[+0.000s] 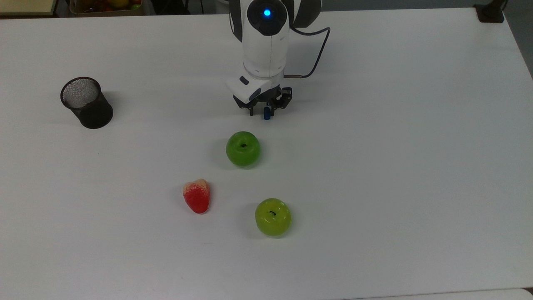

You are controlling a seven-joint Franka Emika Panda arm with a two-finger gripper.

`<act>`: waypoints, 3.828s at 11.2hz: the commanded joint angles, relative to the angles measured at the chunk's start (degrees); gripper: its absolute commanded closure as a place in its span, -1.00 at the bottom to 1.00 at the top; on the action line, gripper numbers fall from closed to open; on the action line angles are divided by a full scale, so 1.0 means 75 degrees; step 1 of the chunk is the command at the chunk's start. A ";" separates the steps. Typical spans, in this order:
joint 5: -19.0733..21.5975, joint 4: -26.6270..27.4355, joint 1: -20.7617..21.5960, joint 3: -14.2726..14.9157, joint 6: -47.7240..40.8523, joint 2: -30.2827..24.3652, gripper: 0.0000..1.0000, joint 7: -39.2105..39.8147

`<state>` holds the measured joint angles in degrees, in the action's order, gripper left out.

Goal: Place marker
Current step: 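Close the gripper on the marker near its blue cap, then lift the marker and carry it over the black mesh pen cup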

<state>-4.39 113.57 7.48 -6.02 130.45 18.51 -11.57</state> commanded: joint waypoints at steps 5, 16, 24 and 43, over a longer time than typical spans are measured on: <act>-0.0141 0.0068 0.0070 0.0018 0.0185 -0.0030 0.77 -0.0332; -0.0118 -0.1418 0.0023 0.0029 -0.2096 -0.0580 0.85 -0.0624; -0.0036 -0.3728 -0.0141 0.0158 -0.4924 -0.1050 0.84 0.0159; 0.0386 -0.2782 -0.2953 0.1553 -0.0137 -0.0604 0.82 0.2914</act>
<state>-2.70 87.69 -13.91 5.49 121.99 16.22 8.91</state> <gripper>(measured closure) 0.824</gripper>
